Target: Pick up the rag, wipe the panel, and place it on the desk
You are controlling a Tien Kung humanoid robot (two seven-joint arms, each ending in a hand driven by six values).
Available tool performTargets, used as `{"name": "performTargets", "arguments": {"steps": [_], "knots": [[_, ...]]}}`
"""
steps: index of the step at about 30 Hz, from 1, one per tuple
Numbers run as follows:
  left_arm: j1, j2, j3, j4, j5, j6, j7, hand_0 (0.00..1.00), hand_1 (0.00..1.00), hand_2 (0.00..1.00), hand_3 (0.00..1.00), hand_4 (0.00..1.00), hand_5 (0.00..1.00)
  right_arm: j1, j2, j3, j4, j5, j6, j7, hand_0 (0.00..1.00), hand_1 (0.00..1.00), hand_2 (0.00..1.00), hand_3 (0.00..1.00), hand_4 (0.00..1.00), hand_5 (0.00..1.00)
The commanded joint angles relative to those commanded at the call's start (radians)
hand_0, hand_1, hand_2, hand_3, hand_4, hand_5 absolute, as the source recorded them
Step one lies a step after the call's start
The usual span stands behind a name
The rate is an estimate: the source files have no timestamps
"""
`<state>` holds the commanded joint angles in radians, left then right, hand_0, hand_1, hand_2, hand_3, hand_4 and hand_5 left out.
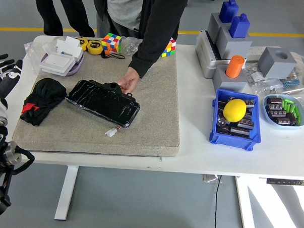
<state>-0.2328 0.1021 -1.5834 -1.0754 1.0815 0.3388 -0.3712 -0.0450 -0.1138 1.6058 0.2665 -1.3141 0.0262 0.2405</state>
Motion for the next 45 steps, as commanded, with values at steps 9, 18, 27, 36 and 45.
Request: {"name": "performTargets", "arguments": {"steps": [9, 18, 27, 36, 45], "knots": [[0.003, 0.000, -0.004, -0.018, -0.004, -0.004, -0.009, 0.483, 0.566, 0.546, 0.577, 0.833, 0.157, 0.000, 0.004, 0.040, -0.020, -0.032, 0.000, 0.001, 0.590, 0.563, 0.475, 0.520, 0.909, 0.361], [0.008, -0.003, -0.010, -0.033, -0.001, -0.006, -0.001, 0.482, 0.562, 0.544, 0.578, 0.830, 0.155, 0.003, 0.003, 0.036, -0.016, -0.027, -0.002, 0.001, 0.589, 0.563, 0.476, 0.521, 0.908, 0.362], [-0.007, 0.012, -0.004, -0.028, -0.006, -0.009, 0.002, 0.483, 0.563, 0.544, 0.580, 0.828, 0.154, 0.003, 0.002, 0.031, -0.011, -0.025, -0.003, 0.002, 0.590, 0.563, 0.476, 0.521, 0.908, 0.363], [-0.014, 0.019, 0.000, -0.052, -0.025, -0.016, 0.010, 0.483, 0.561, 0.543, 0.579, 0.824, 0.152, 0.008, 0.000, 0.018, 0.000, -0.014, -0.005, 0.003, 0.589, 0.563, 0.477, 0.522, 0.907, 0.363], [-0.023, 0.023, 0.008, -0.060, -0.027, -0.018, 0.013, 0.483, 0.561, 0.543, 0.578, 0.823, 0.151, 0.014, -0.005, 0.013, 0.005, -0.010, -0.005, 0.003, 0.589, 0.563, 0.477, 0.522, 0.906, 0.363]]}}
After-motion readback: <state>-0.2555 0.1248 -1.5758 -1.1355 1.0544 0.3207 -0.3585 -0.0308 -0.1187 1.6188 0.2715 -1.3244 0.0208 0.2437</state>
